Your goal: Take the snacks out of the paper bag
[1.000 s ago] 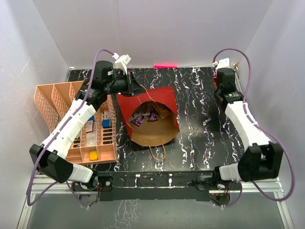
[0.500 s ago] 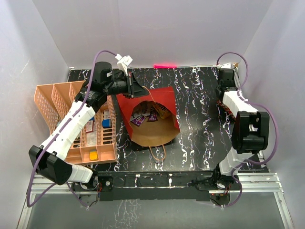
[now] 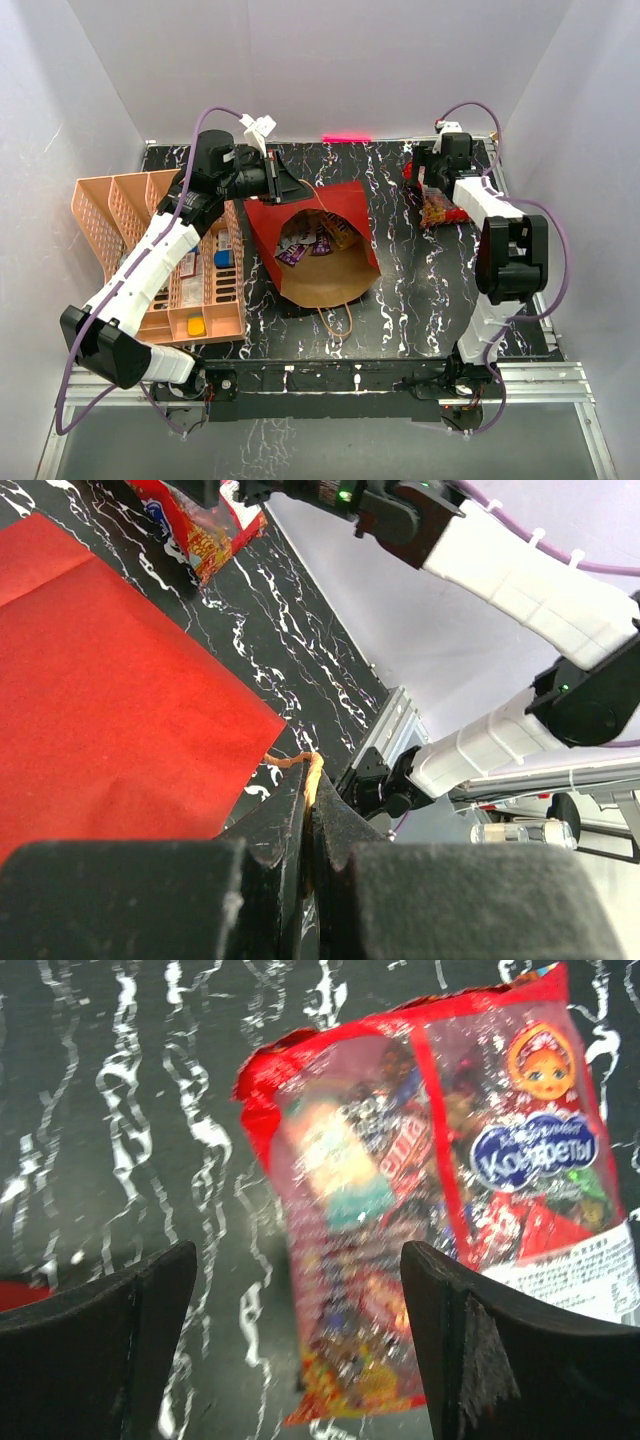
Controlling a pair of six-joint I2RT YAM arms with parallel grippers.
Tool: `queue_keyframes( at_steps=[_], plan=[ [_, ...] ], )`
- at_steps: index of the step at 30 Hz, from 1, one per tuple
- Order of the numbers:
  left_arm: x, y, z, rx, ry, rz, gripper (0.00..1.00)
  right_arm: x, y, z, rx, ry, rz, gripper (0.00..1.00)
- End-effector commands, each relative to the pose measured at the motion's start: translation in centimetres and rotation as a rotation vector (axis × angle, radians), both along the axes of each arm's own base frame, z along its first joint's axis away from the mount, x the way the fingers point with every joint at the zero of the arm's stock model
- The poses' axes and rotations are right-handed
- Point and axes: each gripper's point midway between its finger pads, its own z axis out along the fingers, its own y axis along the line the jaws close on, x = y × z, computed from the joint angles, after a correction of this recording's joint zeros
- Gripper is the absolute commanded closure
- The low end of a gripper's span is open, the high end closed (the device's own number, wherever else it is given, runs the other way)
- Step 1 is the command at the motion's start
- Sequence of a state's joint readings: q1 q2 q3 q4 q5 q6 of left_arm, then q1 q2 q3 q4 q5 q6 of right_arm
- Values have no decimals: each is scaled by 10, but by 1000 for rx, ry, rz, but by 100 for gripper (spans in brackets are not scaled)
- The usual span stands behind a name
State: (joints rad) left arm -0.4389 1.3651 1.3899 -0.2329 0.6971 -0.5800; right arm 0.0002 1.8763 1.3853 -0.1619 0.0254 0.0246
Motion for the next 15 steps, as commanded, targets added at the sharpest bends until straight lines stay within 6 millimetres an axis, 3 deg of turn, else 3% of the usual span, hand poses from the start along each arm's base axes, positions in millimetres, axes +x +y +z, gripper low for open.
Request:
queue_keyframes(
  at_steps=[1, 3, 5, 12, 15],
  plan=[
    [-8, 1, 17, -19, -38, -11, 100, -25, 22, 85, 170, -151, 30, 6],
    [-7, 2, 13, -7, -34, -8, 100, -50, 27, 97, 195, -178, 47, 2],
    [-6, 0, 12, -10, -35, -13, 100, -80, 26, 94, 219, -197, 14, 2],
    [-5, -4, 13, -28, -41, -41, 100, -159, 29, 69, 256, -160, 2, 2],
    [-4, -3, 10, -20, -49, -33, 100, -188, 52, 62, 382, -169, 65, 2]
  ],
)
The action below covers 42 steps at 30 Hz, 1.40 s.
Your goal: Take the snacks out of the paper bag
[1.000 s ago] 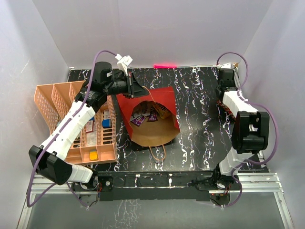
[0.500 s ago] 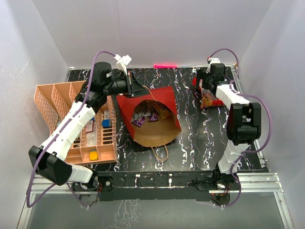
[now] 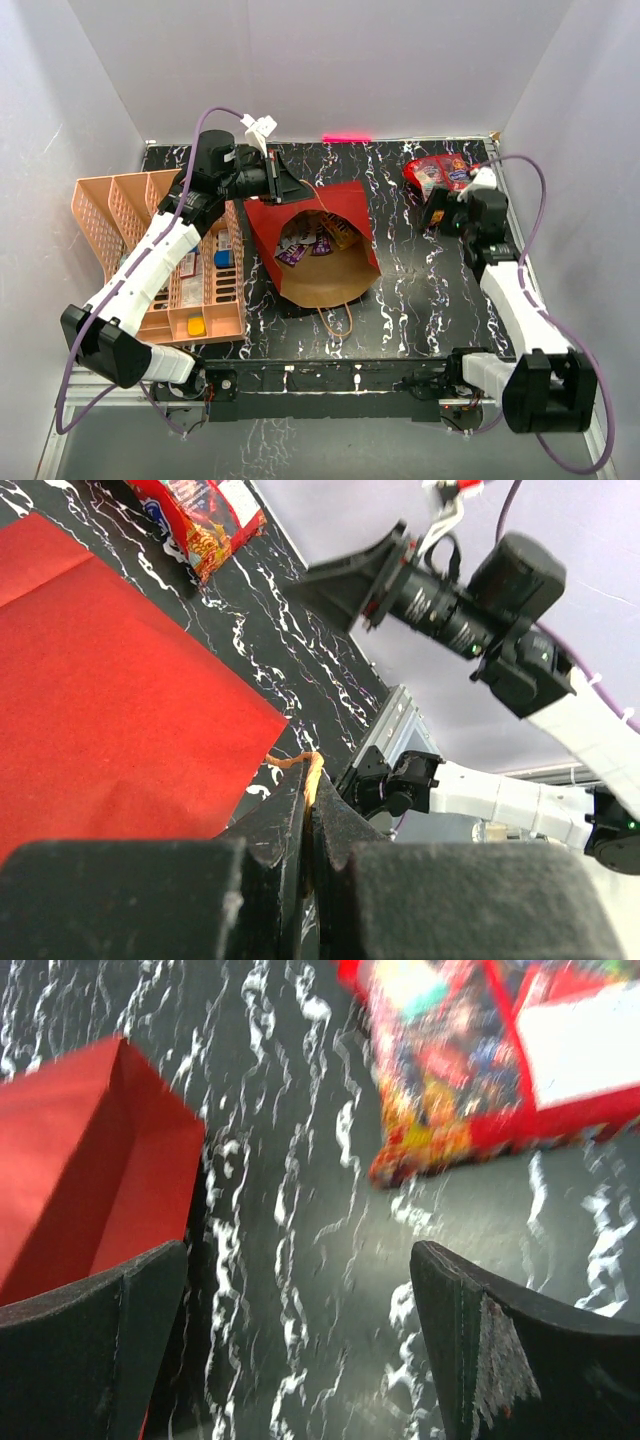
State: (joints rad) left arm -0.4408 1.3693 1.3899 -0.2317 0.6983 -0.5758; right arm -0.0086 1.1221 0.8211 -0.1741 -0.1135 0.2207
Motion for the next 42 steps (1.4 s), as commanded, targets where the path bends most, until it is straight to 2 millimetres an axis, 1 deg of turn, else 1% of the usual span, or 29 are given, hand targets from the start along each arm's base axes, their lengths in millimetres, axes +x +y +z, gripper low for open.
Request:
queue_keyframes(
  at_steps=[1, 3, 5, 7, 10, 13, 16, 18, 20, 22, 25, 27, 31, 33, 35, 37, 40, 41, 42],
  plan=[
    [-3, -2, 10, -24, -49, -27, 100, -37, 34, -8, 204, -14, 93, 2],
    [-2, -3, 8, -33, -51, -23, 100, -54, 57, -8, 334, -19, 177, 2],
    [0, -4, 8, -43, -40, -17, 100, -72, 74, -12, 433, -9, 239, 2],
    [0, -5, 8, -49, -29, -18, 100, -85, 80, -16, 485, 9, 253, 2],
    [-3, -5, 7, -46, -28, -25, 100, -98, 84, -11, 527, 14, 253, 2],
    [-4, -4, 12, -44, -38, -29, 100, -107, 96, 1, 502, 4, 275, 2],
    [-9, -8, 27, -92, -57, -62, 100, -117, 118, 18, 462, -2, 339, 2],
    [-12, -9, 35, -120, -65, -78, 100, -124, 136, 26, 449, 5, 388, 2],
    [-14, -9, 39, -128, -65, -82, 100, -134, 156, 33, 446, 10, 440, 2],
    [-15, -10, 42, -132, -70, -85, 100, -148, 175, 42, 426, -7, 502, 2],
    [-20, -11, 49, -158, -74, -107, 100, -164, 189, 55, 361, -84, 567, 2],
    [-23, -11, 54, -173, -80, -124, 100, -172, 195, 59, 297, -122, 609, 4],
    [-21, -7, 53, -136, -95, -100, 100, -175, 211, 56, 154, -138, 665, 8],
    [-22, -6, 52, -124, -100, -93, 100, -172, 222, 51, 98, -129, 666, 16],
    [-21, -4, 52, -116, -107, -85, 100, -170, 237, 44, 58, -129, 670, 19],
    [-20, -3, 52, -104, -114, -73, 100, -161, 246, 35, 44, -127, 610, 19],
    [-19, -1, 49, -86, -117, -62, 100, -150, 260, 15, 55, -117, 558, 51],
    [-19, 0, 49, -81, -118, -60, 100, -145, 263, 9, 55, -122, 529, 54],
    [-19, 0, 48, -79, -118, -60, 100, -141, 265, 2, 44, -125, 509, 54]
  ],
)
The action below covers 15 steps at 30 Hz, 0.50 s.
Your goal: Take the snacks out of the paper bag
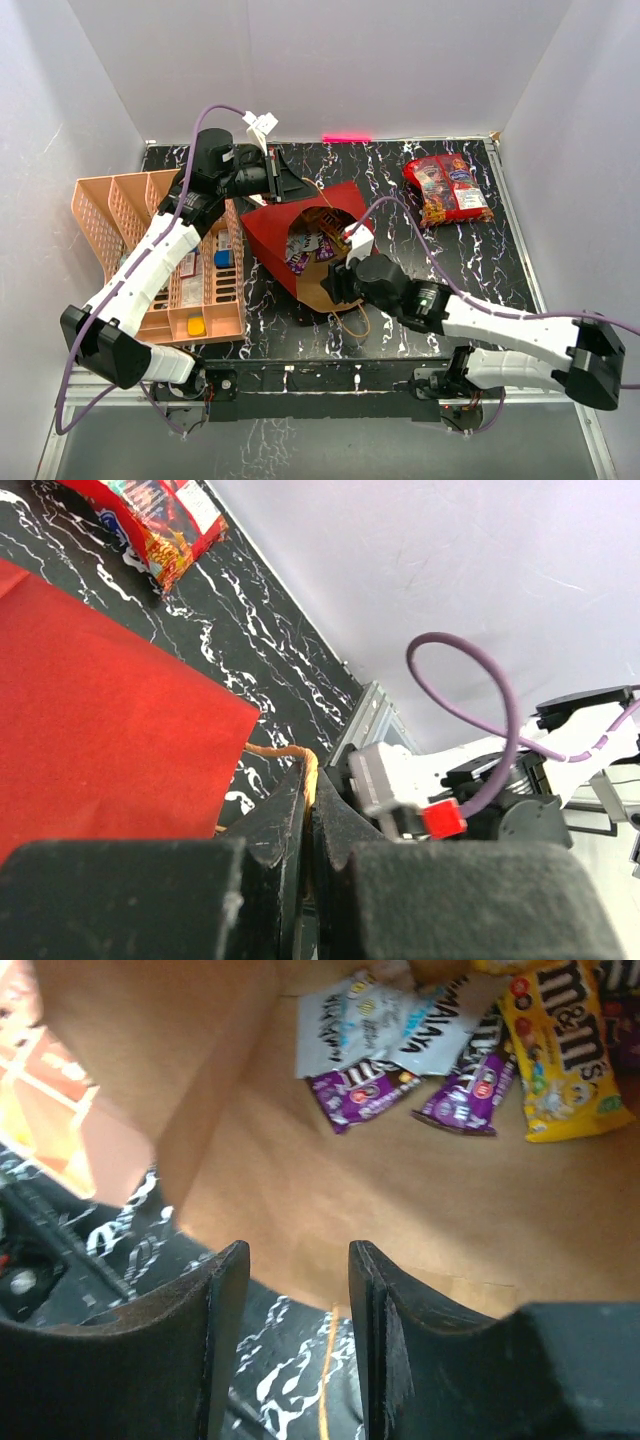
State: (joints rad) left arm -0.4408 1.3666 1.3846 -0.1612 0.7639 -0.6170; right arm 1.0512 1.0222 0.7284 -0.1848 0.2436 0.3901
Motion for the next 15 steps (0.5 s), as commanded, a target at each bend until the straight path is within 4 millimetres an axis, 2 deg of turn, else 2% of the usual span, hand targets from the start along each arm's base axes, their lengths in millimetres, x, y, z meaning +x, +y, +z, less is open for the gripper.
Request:
queue_keyframes(
  at_steps=[1, 6, 15],
  plan=[
    [-12, 6, 33, -18, -101, -3, 100, 37, 5, 8, 61, -115, -186, 54],
    [-13, 6, 34, -18, -107, -8, 100, 61, 1, -14, -62, -202, -271, 50],
    [-15, 5, 41, -38, -112, -20, 100, 96, 13, -47, -176, -338, -337, 46]
  ],
)
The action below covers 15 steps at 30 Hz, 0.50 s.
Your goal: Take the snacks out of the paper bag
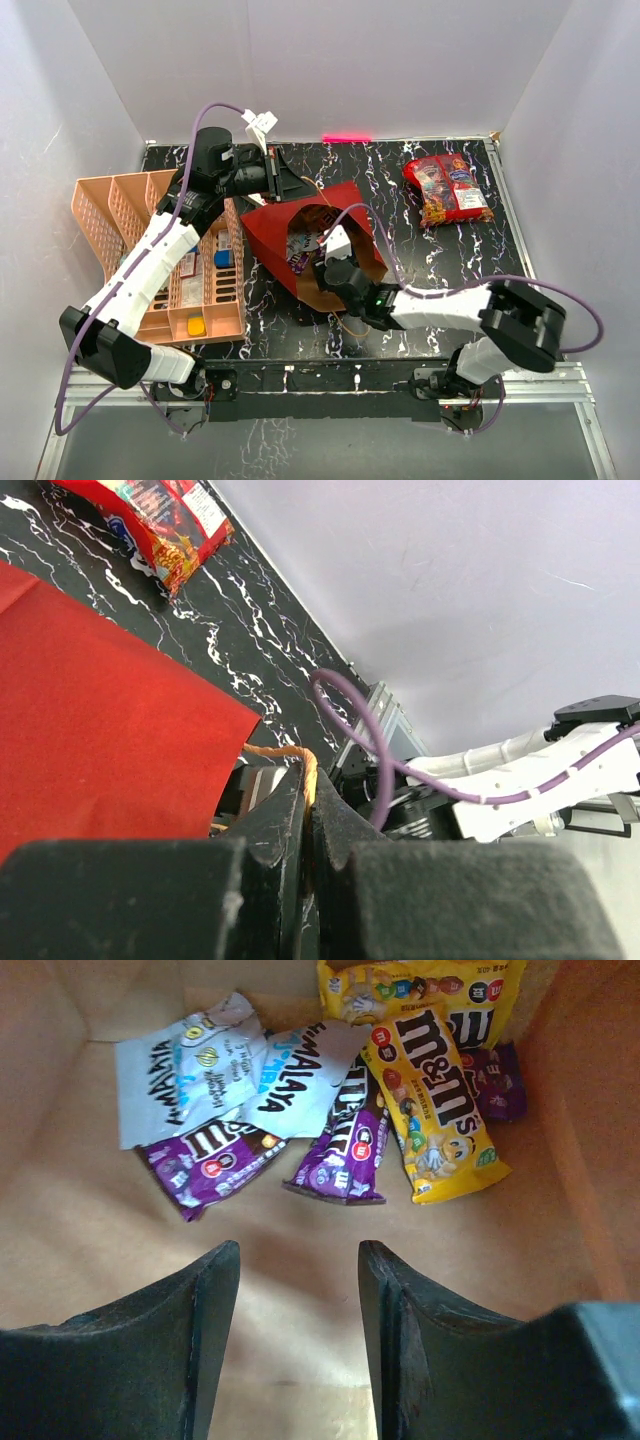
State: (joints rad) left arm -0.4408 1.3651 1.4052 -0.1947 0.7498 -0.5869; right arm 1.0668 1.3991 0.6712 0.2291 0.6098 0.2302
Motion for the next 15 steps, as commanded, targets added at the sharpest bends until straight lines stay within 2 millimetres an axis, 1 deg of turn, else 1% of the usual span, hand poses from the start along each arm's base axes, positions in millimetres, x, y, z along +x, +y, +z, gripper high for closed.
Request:
queue_keyframes(
  at_steps=[1, 4, 8, 10, 11, 12, 15],
  plan=[
    [-16, 2, 40, -57, -91, -31, 100, 30, 12, 13, 22, -143, -68, 46],
    [-17, 2, 42, -61, -93, -36, 100, 44, 16, -3, 6, -145, -91, 46],
    [-20, 1, 45, -70, -97, -53, 100, 59, 21, -24, -25, -137, -79, 45],
    [-20, 1, 44, -69, -94, -54, 100, 64, 24, -25, -15, -133, -74, 43],
    [-21, 1, 43, -67, -91, -54, 100, 65, 25, -32, -24, -125, -68, 43],
    [-21, 1, 43, -65, -91, -55, 100, 66, 27, -34, -21, -125, -63, 42],
    [-21, 1, 41, -63, -86, -57, 100, 70, 29, -31, -5, -129, -59, 38]
  ],
)
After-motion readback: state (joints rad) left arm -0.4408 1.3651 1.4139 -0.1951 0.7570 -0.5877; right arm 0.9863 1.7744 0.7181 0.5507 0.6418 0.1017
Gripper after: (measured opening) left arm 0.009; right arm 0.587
